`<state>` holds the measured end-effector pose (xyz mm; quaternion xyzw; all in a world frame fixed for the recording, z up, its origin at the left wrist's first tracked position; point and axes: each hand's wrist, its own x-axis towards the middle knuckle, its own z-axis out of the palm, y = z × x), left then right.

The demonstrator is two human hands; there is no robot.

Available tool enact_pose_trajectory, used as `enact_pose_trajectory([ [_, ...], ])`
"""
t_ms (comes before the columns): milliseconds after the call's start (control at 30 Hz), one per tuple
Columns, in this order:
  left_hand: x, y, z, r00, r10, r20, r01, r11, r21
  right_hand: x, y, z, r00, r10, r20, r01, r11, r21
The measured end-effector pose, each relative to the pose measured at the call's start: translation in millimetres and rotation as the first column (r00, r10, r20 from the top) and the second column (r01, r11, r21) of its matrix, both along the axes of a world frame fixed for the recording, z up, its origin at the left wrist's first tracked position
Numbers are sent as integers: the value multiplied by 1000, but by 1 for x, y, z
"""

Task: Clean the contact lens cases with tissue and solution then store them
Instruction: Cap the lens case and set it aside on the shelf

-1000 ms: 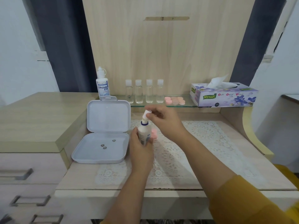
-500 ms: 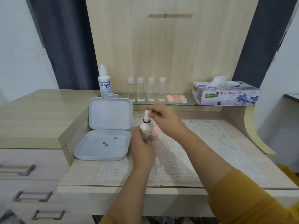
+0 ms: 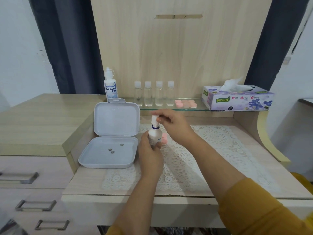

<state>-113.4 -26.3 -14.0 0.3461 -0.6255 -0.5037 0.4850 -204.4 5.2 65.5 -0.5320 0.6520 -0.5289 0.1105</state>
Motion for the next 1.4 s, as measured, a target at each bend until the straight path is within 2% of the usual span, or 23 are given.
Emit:
enact_pose_trajectory([
  [267,-1,0,-1,1000,9,8,-9,1000,4,3,0,-5,999,-21,-47,22,999,33],
  [500,0,1,1,1000,19,7,-19,1000,-6,9,-9,-4,990,-137,-11,138,988,66],
  [633,0,-1,-1,998,53,14,-53,998,-14,5,-8,-8,972,-232,46,231,973,18],
  [733,-1,-3,-5,995,83,46,-82,996,-31,-8,-3,-25,936,-350,-19,348,919,186],
  [867,-2,-4,-4,993,84,77,-84,996,-4,-12,1,-53,911,-370,-180,412,826,384],
  [1000,1,0,1,998,47,51,-49,998,30,-7,-6,-63,876,-391,-284,478,786,392],
  [1233,3,2,3,999,40,35,-42,998,47,-5,-13,-64,868,-368,-335,486,771,412],
  [1400,7,10,9,999,42,-19,-42,999,-1,-6,7,-61,868,-365,-337,485,770,413],
])
